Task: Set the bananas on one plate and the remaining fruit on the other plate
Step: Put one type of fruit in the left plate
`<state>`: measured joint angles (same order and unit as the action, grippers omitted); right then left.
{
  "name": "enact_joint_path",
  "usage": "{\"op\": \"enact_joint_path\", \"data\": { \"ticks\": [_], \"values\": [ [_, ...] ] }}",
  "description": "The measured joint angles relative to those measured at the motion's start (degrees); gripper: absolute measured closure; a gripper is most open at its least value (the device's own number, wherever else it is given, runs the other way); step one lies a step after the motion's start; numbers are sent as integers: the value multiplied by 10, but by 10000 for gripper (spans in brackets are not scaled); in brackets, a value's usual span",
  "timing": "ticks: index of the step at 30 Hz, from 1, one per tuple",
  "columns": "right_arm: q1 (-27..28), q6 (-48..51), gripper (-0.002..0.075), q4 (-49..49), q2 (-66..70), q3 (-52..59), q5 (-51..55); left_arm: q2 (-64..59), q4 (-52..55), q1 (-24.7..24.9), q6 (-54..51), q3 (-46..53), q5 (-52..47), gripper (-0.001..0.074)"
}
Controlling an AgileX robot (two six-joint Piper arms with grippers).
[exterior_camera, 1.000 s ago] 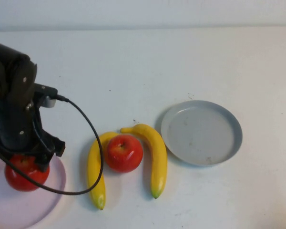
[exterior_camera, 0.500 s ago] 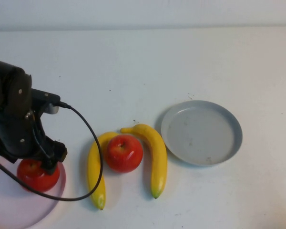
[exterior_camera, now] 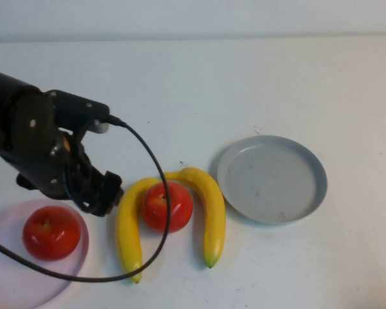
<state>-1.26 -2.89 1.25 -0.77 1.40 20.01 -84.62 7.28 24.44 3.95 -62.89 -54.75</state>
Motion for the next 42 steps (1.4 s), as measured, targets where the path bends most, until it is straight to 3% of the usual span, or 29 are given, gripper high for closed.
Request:
{"op": "enact_joint_path", "data": {
  "ticks": [11,38,42],
  "values": [
    [0,0,743,0,0,0,0,-79,-60,101,-93,-76,59,68],
    [0,0,743,0,0,0,0,-176,-62,112,-141,-98,105,69],
    [0,0,743,0,0,0,0,-179,-62,112,-141,-100,106,107]
  ]
}}
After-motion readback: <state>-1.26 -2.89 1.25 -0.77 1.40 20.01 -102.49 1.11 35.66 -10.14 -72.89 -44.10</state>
